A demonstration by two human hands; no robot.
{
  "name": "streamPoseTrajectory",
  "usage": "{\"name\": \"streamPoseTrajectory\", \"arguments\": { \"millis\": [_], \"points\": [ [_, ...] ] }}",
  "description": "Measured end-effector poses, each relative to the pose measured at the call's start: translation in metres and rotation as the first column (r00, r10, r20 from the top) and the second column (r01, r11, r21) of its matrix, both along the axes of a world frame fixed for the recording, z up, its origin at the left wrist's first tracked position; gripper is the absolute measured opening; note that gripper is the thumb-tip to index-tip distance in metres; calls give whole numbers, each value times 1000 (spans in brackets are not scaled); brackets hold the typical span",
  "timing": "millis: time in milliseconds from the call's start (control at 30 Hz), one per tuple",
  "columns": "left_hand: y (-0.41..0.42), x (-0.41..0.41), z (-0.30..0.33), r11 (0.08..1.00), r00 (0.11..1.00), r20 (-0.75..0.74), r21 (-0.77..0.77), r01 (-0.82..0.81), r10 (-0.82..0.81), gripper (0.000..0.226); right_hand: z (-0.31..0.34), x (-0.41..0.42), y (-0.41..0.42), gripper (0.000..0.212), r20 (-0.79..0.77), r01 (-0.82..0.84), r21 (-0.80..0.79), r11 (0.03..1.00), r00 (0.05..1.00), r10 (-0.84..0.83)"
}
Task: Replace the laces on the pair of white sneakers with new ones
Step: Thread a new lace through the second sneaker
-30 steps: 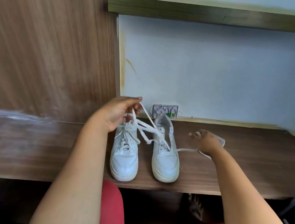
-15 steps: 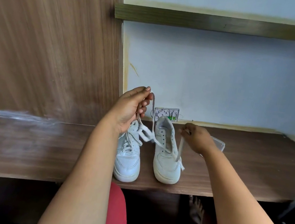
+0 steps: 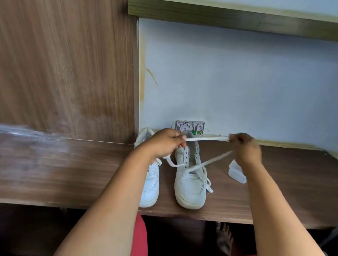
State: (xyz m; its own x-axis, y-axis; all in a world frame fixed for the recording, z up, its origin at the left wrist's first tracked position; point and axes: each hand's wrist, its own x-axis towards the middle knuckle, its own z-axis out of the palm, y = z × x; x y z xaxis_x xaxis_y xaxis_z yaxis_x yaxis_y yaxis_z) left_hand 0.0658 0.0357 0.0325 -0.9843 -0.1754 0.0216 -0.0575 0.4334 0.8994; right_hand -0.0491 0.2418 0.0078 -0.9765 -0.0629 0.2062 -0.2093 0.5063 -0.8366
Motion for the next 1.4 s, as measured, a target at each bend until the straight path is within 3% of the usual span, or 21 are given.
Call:
{"name": "streamPoseTrajectory", "arguments": {
  "millis": [67, 133, 200, 233, 300, 367, 433, 467, 533, 600, 633, 667, 733, 767, 900, 1000, 1100, 1200, 1267, 1333, 1400],
  "points": [
    [-8, -1, -4, 999, 1000, 4, 47, 9, -9, 31, -8, -10, 13, 32, -21, 171, 333, 927, 985, -174],
    [-3, -2, -8, 998, 997, 45, 5, 61, -61, 30, -6, -3, 5, 38, 30, -38, 444, 895, 999, 28],
    [10, -6, -12, 995, 994, 62, -33, 89, -87, 30, -3, 22, -18, 36, 181, -424, 113, 898, 898, 401],
    [16, -9, -15, 996, 995, 57, -35, 81, -79, 30, -1, 36, -30, 33, 223, -532, -32, 846, 821, 525],
    [19, -13, -19, 998, 999, 40, -56, 35, -33, 31, -5, 42, -46, 33, 200, -594, -105, 797, 773, 602],
    [14, -13, -20, 997, 999, 49, -76, 8, -4, 32, -10, 30, -44, 35, 158, -478, -22, 878, 865, 475],
    [5, -10, -20, 999, 998, 64, -43, 22, -19, 33, -17, 7, -25, 34, 146, -232, 199, 952, 968, 205],
    [1, -8, -21, 999, 998, 66, -33, 25, -23, 33, -20, 1, -13, 32, 142, -104, 332, 938, 988, 59],
    [-3, -7, -23, 998, 996, 83, -42, 39, -35, 33, -21, 1, 2, 30, 104, 35, 615, 788, 987, -126],
    [1, -9, -27, 996, 992, 116, -58, 65, -58, 32, -17, 8, -4, 31, 30, -19, 713, 701, 1000, -3],
    [6, -11, -29, 996, 991, 121, -59, 73, -66, 31, -14, 12, -11, 32, 56, -147, 621, 770, 988, 144],
    [11, -13, -31, 995, 991, 113, -63, 74, -67, 30, -10, 22, -19, 31, 131, -330, 395, 857, 944, 303],
    [20, -19, -35, 996, 997, 74, -77, 44, -39, 28, -7, 42, -36, 28, 240, -577, -33, 816, 788, 567],
    [22, -21, -36, 997, 998, 63, -74, 24, -19, 26, -10, 43, -39, 32, 249, -599, -105, 794, 757, 604],
    [23, -21, -42, 996, 992, 120, -62, 57, -49, 21, -19, 29, -34, 32, 266, -542, -101, 834, 793, 548],
    [23, -19, -41, 991, 982, 168, -85, 102, -86, 25, -18, 14, -18, 33, 195, -325, 314, 892, 942, 274],
    [25, -22, -43, 998, 984, 172, -48, 49, -40, 24, -22, 14, -13, 28, 204, -326, 412, 851, 943, 263],
    [32, -23, -44, 997, 984, 177, 59, -44, 33, 14, -29, 21, -26, 28, 202, -487, 184, 854, 869, 452],
    [34, -27, -48, 985, 988, 128, 136, -104, 87, 23, -32, 24, -33, 36, 224, -573, 45, 818, 804, 550],
    [32, -28, -52, 982, 992, 104, 171, -83, 65, 23, -34, 23, -34, 49, 252, -567, -82, 820, 784, 567],
    [28, -29, -55, 960, 989, 133, 262, -100, 66, 18, -33, 26, -30, 37, 297, -529, -300, 794, 739, 604]
  ]
}}
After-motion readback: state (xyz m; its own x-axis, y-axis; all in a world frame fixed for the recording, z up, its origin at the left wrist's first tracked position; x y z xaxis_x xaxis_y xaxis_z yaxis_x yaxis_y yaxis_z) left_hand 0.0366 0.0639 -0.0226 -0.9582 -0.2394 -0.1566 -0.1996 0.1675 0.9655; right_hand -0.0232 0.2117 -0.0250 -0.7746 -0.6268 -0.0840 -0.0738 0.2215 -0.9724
